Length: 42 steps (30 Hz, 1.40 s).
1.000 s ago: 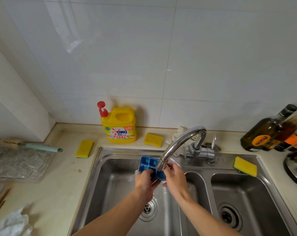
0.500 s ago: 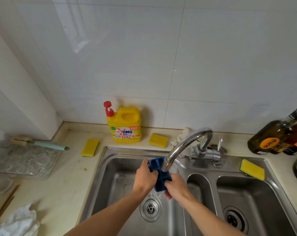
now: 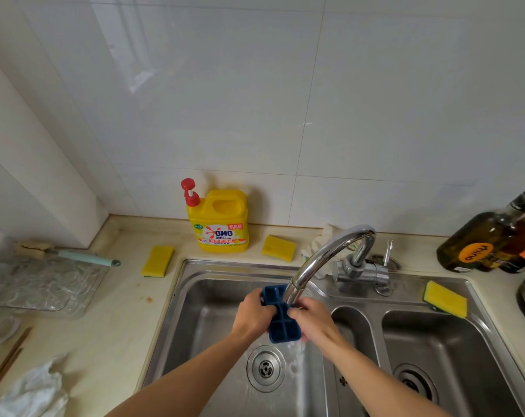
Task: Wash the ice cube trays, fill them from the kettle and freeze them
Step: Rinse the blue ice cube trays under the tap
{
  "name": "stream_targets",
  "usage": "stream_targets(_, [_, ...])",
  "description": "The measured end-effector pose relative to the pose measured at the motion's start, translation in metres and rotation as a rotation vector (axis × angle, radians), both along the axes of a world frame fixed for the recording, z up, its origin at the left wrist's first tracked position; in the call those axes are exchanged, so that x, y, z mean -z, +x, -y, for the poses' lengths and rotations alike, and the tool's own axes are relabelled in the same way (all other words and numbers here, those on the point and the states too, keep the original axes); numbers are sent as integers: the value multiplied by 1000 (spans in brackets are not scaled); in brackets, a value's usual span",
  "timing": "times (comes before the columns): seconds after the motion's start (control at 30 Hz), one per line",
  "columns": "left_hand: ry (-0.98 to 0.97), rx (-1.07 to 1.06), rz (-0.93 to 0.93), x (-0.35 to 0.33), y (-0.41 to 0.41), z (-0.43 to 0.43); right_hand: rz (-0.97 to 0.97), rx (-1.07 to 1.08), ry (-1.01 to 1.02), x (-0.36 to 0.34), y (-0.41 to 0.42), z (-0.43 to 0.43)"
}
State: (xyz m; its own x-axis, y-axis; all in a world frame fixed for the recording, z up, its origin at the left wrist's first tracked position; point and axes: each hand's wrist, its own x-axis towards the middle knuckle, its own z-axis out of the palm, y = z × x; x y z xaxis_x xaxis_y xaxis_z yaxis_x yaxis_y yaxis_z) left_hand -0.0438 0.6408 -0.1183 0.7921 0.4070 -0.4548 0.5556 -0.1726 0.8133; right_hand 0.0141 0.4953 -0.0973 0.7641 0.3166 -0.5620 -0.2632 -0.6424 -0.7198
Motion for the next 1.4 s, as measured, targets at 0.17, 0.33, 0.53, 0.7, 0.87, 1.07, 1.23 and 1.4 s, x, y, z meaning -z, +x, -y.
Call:
stream_targets(0.17, [111, 115, -20, -4, 0, 7, 109, -139, -106, 2, 2, -6])
stream_targets(0.33, [63, 78, -55, 2, -8, -2, 52, -83, -34, 3, 6, -2])
stream_targets(0.53, [-7, 139, -8, 2, -10, 5, 73, -47, -34, 2, 14, -5])
stream_targets(0.7, [43, 183, 5, 7, -10, 9, 146, -99, -111, 6, 11, -10])
stream_targets(0.87, [-78, -7, -32, 15, -11, -3, 41, -18, -15, 5, 6, 1])
stream_targets(1.07, [-337, -155, 3, 7, -7, 4, -64, -54, 25, 3, -5, 6])
stream_targets(1.23, [-360, -123, 23, 6, -10, 10, -49, 17, -39, -1, 4, 2])
stream_targets(1.4, [-289, 13, -17, 3, -10, 19, 84, -86, -200, 5, 6, 0])
